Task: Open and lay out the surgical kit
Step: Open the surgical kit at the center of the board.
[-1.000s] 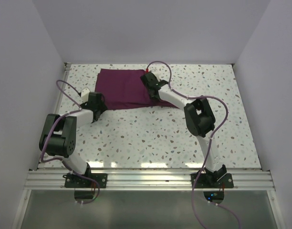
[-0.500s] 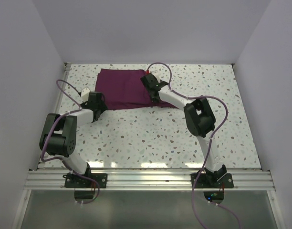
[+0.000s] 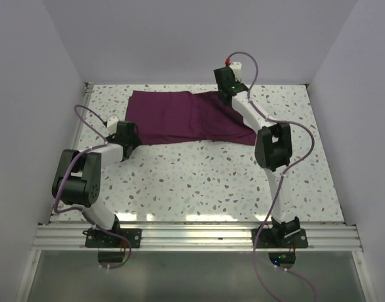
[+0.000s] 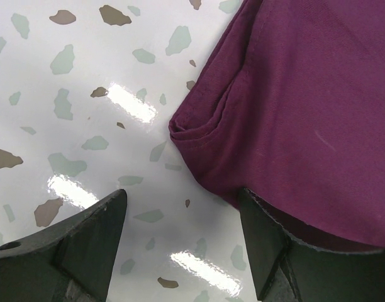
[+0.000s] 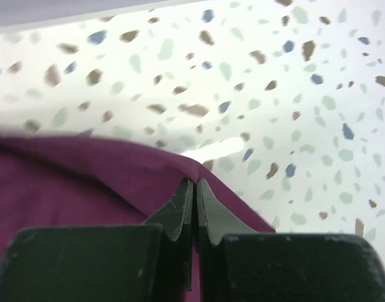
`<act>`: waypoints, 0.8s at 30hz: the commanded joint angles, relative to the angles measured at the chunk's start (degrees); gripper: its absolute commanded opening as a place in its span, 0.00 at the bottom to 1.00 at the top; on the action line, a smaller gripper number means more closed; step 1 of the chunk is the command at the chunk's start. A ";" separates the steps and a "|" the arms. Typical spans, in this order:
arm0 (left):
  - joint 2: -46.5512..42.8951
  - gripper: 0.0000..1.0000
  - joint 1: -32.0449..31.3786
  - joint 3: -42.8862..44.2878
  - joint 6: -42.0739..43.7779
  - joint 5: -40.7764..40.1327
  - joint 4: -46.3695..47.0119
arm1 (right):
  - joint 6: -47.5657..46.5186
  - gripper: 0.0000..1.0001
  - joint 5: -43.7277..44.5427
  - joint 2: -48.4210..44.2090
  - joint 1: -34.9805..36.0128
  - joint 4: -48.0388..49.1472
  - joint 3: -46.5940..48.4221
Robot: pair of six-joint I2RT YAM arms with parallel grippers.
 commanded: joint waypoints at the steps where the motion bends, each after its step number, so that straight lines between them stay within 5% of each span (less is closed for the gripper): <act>1: 0.39 0.76 -0.47 1.70 -0.15 -2.16 1.08 | -1.39 0.00 4.39 4.70 -3.22 0.65 4.38; 5: 0.47 0.75 -0.82 1.79 -0.07 -2.60 1.00 | -2.97 0.07 4.49 10.15 -5.33 2.76 8.86; 6: 0.39 0.76 -0.91 1.88 -0.07 -2.86 1.00 | -3.32 0.23 4.57 12.51 -5.85 3.20 11.05; 7: 0.39 0.75 -1.08 1.88 -0.07 -3.04 1.00 | -4.11 0.81 4.92 13.93 -6.03 3.55 12.11; 8: 0.39 0.76 -1.26 1.96 -0.07 -3.30 1.00 | -4.55 0.98 5.27 15.07 -6.21 3.91 13.43; 14: 0.74 0.76 -1.96 2.40 0.02 -4.36 0.56 | -2.90 0.98 6.34 15.10 -6.74 4.79 15.48; 24: 0.91 0.75 -2.49 2.67 0.02 -5.15 0.20 | 0.37 0.98 -5.70 -10.92 -0.87 10.42 -13.16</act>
